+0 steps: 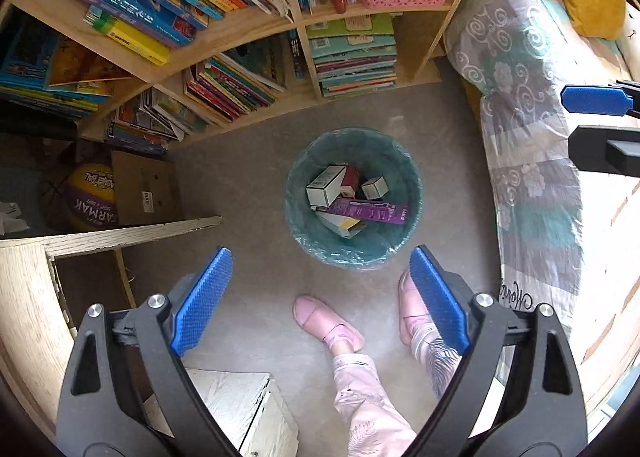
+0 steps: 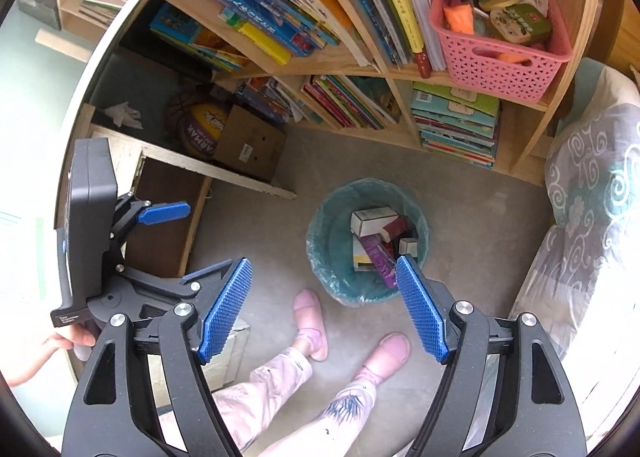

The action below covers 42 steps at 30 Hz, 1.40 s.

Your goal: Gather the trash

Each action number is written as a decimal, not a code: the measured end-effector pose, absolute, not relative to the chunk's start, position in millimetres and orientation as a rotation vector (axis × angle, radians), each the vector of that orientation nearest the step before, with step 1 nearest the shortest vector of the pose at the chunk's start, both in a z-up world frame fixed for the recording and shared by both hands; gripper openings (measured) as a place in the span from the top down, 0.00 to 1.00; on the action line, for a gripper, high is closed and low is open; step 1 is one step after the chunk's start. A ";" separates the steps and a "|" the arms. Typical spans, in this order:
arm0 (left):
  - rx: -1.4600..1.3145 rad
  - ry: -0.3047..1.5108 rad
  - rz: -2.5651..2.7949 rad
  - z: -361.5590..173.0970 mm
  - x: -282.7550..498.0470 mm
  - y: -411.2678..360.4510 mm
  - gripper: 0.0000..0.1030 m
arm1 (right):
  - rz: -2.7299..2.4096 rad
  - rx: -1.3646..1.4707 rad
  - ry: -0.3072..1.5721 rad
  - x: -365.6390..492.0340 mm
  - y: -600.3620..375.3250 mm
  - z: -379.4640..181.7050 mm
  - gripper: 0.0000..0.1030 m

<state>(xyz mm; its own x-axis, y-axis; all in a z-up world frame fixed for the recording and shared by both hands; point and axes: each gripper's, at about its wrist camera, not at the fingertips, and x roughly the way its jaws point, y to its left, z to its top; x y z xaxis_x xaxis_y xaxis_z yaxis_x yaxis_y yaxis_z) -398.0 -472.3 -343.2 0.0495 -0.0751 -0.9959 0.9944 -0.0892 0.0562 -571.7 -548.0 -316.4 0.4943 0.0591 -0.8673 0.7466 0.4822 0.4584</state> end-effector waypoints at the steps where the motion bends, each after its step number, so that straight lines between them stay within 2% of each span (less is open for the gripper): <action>1: 1.246 1.067 -1.270 -339.7 -399.3 -471.0 0.13 | -0.513 0.989 0.975 -573.3 -546.2 -312.4 0.24; 3: 1.250 1.035 -1.269 -329.7 -403.6 -467.5 0.11 | -0.519 0.978 0.972 -576.0 -543.1 -302.1 0.22; 5: 1.249 1.003 -1.267 -318.5 -407.1 -464.2 0.09 | -0.556 0.949 0.996 -577.0 -539.8 -293.1 0.15; 14: 1.215 0.933 -1.261 -261.9 -420.2 -444.9 0.07 | -0.688 0.778 1.085 -580.8 -525.3 -252.9 0.13; 23: 1.099 0.903 -1.184 -190.4 -408.9 -420.0 0.07 | -0.727 0.663 1.053 -574.1 -513.9 -195.5 0.12; 32: 0.844 0.913 -1.013 -115.9 -358.8 -369.1 0.07 | -0.545 0.548 1.026 -515.4 -489.0 -139.6 0.12; 42: 0.649 0.926 -0.813 -78.1 -292.7 -305.3 0.07 | -0.317 0.420 1.052 -416.0 -446.4 -112.1 0.12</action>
